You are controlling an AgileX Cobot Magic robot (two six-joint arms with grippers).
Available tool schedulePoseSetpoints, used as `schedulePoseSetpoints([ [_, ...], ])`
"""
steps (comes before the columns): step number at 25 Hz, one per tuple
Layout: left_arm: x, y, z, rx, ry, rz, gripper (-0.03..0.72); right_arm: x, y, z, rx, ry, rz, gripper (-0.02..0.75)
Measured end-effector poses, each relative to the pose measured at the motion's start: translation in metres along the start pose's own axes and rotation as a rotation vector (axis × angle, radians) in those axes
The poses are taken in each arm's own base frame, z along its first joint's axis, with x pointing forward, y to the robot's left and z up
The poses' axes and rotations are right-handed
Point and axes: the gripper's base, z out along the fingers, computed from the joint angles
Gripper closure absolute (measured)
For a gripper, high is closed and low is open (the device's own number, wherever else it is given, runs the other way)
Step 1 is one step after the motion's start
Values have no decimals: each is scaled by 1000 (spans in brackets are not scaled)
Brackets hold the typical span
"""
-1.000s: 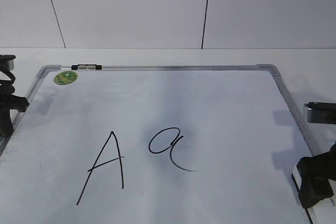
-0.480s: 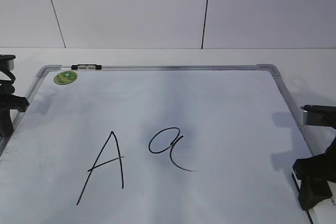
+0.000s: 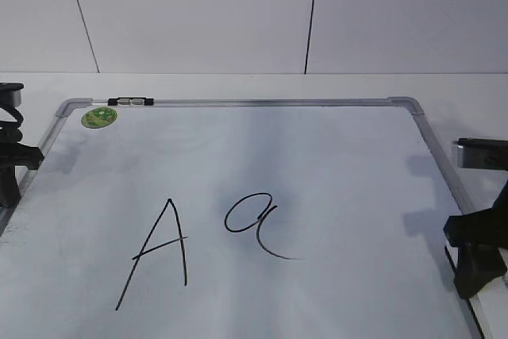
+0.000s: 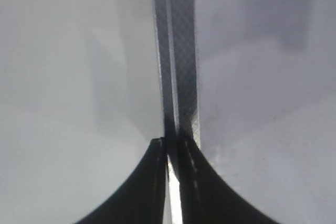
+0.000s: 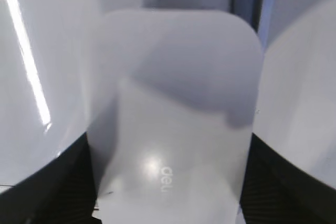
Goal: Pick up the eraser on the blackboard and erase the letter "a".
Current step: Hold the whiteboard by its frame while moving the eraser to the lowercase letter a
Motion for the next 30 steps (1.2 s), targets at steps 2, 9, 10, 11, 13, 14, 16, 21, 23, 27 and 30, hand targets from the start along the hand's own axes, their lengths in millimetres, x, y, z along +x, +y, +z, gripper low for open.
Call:
schedulePoseSetpoints([
  [2, 0, 0, 0, 0, 0, 0, 656, -4, 1, -5, -1, -22, -2, 197],
  [9, 0, 0, 0, 0, 0, 0, 656, -29, 10, -39, -14, -108, -20, 197],
  [10, 0, 0, 0, 0, 0, 0, 656, -34, 15, -43, -12, -111, -35, 197],
  [11, 0, 0, 0, 0, 0, 0, 656, -40, 20, -47, -9, -114, -48, 197],
  [13, 0, 0, 0, 0, 0, 0, 655, -52, 37, -51, -7, -122, -94, 197],
  [14, 0, 0, 0, 0, 0, 0, 655, -58, 46, -50, -5, -114, -115, 197],
  [16, 0, 0, 0, 0, 0, 0, 655, -70, 63, -50, -5, -118, -152, 197],
  [21, 0, 0, 0, 0, 0, 0, 653, -97, 103, -40, -1, -108, -218, 197],
  [23, 0, 0, 0, 0, 0, 0, 653, -107, 116, -33, 8, -97, -240, 197],
  [27, 0, 0, 0, 0, 0, 2, 652, -126, 134, -13, 45, -78, -269, 197],
  [30, 0, 0, 0, 0, 1, 2, 652, -135, 146, -2, 57, -73, -289, 197],
])
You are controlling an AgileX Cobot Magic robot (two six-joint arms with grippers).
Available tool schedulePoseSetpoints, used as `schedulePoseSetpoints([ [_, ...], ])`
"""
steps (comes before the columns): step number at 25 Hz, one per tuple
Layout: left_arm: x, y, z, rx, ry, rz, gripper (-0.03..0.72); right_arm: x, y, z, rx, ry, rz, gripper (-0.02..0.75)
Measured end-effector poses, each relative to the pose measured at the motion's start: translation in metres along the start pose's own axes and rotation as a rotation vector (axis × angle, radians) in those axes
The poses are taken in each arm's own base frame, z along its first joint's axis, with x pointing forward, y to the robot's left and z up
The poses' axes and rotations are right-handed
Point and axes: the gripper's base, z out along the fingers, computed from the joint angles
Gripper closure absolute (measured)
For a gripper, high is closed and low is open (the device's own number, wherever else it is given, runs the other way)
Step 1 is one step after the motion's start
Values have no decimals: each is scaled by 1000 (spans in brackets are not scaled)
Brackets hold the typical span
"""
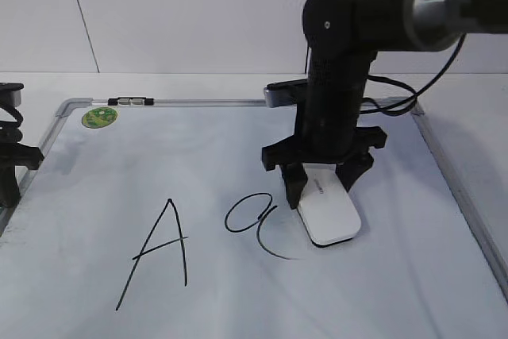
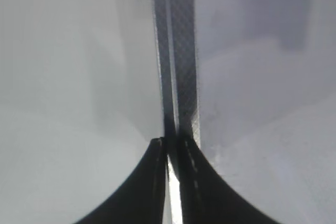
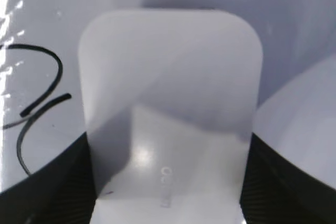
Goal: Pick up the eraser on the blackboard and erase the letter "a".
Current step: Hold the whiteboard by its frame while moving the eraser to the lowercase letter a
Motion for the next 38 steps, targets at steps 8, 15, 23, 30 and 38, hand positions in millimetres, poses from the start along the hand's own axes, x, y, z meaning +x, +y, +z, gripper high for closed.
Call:
schedulePoseSetpoints([
  [8, 0, 0, 0, 1, 2, 1, 652, -8, 15, 13, 32, 31, -41, 197],
  [15, 0, -1, 0, 9, 5, -7, 652, -2, 48, 14, 39, 26, -113, 197],
  [23, 1, -1, 0, 9, 7, -7, 652, 16, 102, 17, 21, 30, -229, 197],
  [30, 1, -1, 0, 10, 9, -7, 652, 25, 121, 17, 33, 24, -245, 197],
  [38, 0, -1, 0, 13, 9, -8, 652, 9, 84, 16, 66, 12, -94, 198],
])
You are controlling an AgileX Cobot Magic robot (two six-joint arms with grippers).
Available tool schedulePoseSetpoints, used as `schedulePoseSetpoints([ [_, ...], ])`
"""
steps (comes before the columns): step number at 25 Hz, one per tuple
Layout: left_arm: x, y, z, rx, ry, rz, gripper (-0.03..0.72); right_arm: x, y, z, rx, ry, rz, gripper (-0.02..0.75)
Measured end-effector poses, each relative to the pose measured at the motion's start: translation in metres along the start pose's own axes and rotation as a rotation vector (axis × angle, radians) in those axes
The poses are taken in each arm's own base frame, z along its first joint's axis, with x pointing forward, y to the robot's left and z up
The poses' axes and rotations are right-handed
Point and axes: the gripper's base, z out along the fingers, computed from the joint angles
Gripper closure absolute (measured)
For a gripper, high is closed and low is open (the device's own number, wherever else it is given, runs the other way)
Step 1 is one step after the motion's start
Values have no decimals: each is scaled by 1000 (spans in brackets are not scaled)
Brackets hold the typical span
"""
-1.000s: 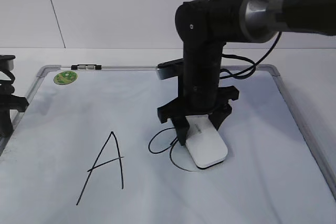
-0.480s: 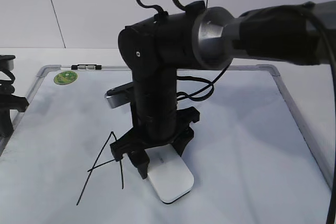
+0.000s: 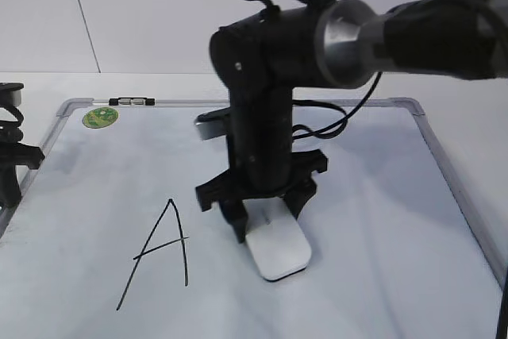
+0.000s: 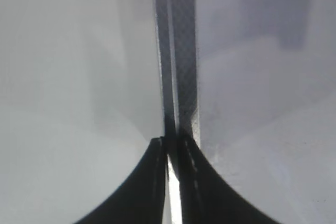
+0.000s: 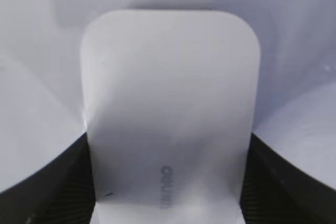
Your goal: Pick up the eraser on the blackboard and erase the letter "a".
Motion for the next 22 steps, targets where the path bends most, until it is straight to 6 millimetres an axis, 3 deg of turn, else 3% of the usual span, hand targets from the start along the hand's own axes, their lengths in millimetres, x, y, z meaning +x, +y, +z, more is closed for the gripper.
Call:
schedulePoseSetpoints([
  [7, 0, 0, 0, 0, 0, 2, 652, -15, -84, 3, 8, 3, 199, 198],
  [10, 0, 0, 0, 0, 0, 2, 652, -15, -97, 3, 6, 5, 234, 198],
  [13, 0, 0, 0, 0, 0, 2, 652, -15, -97, 3, 0, 6, 235, 198],
  [17, 0, 0, 0, 0, 4, 2, 652, -15, -81, 3, -27, 3, 204, 198],
  [22, 1, 0, 0, 0, 6, 2, 652, -12, -31, 0, -91, -28, 118, 198],
])
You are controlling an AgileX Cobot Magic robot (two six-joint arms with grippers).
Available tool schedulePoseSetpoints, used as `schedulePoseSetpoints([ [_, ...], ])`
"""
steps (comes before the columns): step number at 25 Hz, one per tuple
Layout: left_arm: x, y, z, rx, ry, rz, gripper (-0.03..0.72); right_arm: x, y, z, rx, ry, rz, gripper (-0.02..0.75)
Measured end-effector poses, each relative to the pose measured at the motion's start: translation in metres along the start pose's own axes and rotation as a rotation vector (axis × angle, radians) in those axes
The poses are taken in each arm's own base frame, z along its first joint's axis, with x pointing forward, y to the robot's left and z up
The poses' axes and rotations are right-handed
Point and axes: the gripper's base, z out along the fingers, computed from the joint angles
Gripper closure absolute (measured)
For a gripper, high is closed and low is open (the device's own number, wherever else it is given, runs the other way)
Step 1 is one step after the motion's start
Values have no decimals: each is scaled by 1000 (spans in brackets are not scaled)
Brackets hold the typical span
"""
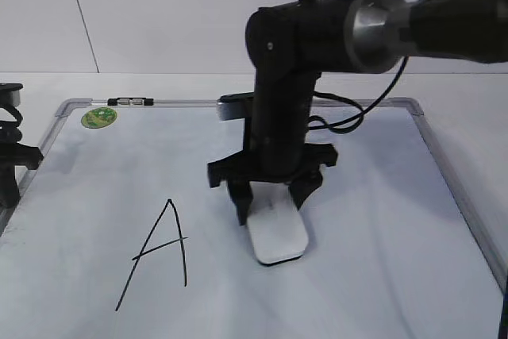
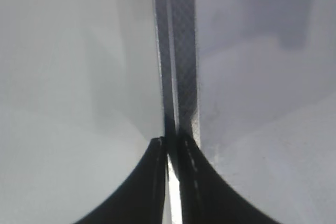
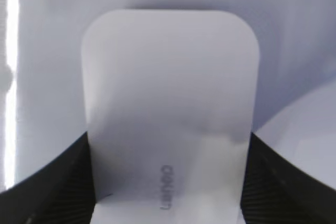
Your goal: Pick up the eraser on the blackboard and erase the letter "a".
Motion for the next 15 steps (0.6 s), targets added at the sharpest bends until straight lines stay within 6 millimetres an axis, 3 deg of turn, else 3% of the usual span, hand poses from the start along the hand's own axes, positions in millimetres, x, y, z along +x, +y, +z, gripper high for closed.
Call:
schedulePoseSetpoints([
  [6, 0, 0, 0, 0, 0, 0, 652, 17, 54, 4, -87, 9, -92, 199],
  [11, 0, 0, 0, 0, 0, 0, 652, 19, 59, 5, -95, 10, -100, 199],
  [15, 0, 0, 0, 0, 0, 0, 652, 15, 50, 5, -54, -6, -43, 199],
])
